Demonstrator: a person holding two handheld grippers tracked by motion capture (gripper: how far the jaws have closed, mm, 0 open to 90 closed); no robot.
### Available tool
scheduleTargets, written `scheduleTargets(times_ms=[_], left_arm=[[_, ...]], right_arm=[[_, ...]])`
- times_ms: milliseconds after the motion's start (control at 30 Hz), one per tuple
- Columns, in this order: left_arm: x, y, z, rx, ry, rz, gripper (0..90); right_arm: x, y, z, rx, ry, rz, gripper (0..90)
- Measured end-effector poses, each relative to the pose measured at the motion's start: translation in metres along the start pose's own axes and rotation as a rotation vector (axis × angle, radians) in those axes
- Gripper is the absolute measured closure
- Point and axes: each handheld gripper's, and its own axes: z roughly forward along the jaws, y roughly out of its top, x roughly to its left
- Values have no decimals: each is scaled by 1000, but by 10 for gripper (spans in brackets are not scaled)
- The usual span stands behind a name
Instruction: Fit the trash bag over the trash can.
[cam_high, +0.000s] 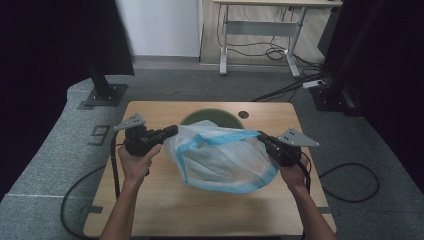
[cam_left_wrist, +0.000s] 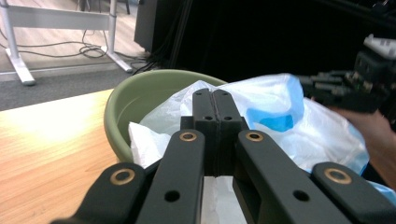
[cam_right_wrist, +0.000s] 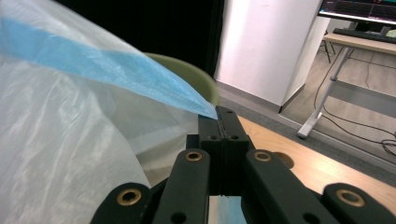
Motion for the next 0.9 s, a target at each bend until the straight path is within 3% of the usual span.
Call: scheduleTargets(times_ms=[300, 567, 900], left_arm=[[12, 4, 6, 16, 37, -12, 900], [33, 3, 16, 48, 82, -28, 900], [57, 8, 30, 83, 118, -35, 900]], right_arm=[[-14, 21, 22, 7, -20, 2, 886], [-22, 21, 54, 43, -34, 7, 886], [-35, 26, 84, 51, -40, 24, 885]])
